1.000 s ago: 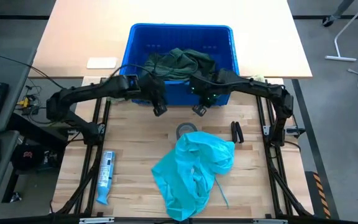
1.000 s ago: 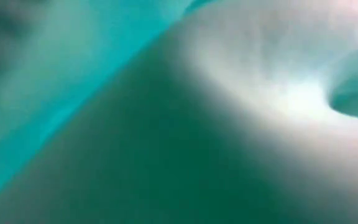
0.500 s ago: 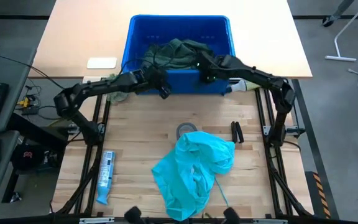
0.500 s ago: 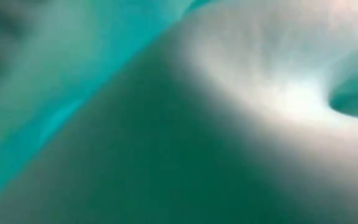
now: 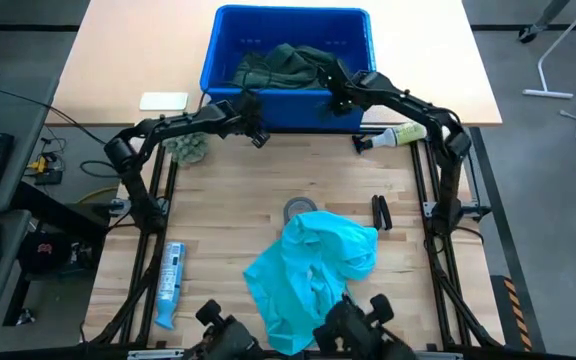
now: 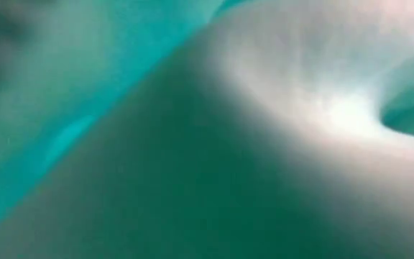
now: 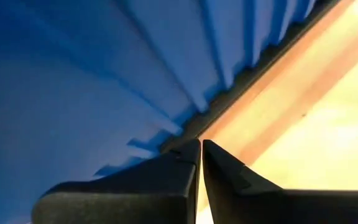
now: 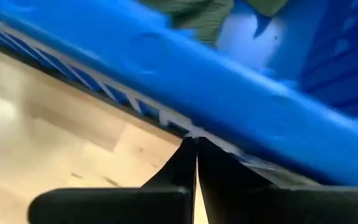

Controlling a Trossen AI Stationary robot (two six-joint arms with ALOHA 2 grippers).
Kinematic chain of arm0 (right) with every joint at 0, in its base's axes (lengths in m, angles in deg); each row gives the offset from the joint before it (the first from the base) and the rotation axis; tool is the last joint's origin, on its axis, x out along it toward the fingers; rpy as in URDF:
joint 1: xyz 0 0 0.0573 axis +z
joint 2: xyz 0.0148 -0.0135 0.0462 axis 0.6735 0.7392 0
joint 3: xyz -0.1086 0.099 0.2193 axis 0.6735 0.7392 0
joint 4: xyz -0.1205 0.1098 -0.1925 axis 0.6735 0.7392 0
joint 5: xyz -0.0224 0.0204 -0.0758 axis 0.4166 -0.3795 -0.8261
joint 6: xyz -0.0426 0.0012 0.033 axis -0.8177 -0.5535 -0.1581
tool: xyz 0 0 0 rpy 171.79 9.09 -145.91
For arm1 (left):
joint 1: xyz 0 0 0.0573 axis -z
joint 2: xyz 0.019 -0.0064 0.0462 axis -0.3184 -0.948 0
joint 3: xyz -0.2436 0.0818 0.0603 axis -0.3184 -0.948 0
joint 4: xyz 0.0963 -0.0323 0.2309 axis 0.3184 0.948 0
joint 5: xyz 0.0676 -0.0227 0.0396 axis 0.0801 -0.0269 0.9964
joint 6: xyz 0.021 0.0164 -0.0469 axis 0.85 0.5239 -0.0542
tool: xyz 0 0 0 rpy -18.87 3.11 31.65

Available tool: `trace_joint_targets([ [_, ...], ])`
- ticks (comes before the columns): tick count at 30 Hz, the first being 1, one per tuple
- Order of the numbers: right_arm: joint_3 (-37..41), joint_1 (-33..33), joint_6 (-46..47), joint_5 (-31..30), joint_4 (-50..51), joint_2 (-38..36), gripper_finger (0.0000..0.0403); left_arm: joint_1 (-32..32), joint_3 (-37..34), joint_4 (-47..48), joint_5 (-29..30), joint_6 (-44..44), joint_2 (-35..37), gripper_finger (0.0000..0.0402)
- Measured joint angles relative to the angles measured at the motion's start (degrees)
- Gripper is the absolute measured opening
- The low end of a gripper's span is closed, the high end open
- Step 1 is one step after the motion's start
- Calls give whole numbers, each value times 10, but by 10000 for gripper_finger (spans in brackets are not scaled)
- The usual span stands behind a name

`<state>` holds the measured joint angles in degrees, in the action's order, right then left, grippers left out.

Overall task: Fold laundry
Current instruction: Move the blue laundry bin to the other table, then move the black electrical tape to the top right of the table

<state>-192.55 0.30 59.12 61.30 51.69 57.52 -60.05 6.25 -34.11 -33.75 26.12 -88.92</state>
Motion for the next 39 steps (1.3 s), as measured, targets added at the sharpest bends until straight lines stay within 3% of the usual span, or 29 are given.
trace_joint_targets([
  [9,1,-16,-9,7,-57,30,0,-33,2,-39,4,21,-2,0],
  [12,-2,-17,4,43,-37,21,0,-39,16,2,-6,12,1,0],
  [14,-2,-11,1,67,-11,17,0,-30,30,47,-36,-6,12,0],
  [21,-3,41,-80,204,52,-68,0,8,36,115,-231,-14,106,0],
  [25,-3,99,-105,235,105,-140,0,69,15,134,-281,-25,191,0],
  [28,-3,153,-98,221,157,-184,0,127,-9,129,-279,-66,254,0],
  [32,-2,232,-106,120,222,-216,15,207,-37,123,-269,-130,305,2],
  [36,-2,280,-57,85,250,-211,63,268,-52,124,-212,-163,317,16],
  [39,-1,297,-44,86,269,-191,110,294,-57,128,-202,-163,311,39],
])
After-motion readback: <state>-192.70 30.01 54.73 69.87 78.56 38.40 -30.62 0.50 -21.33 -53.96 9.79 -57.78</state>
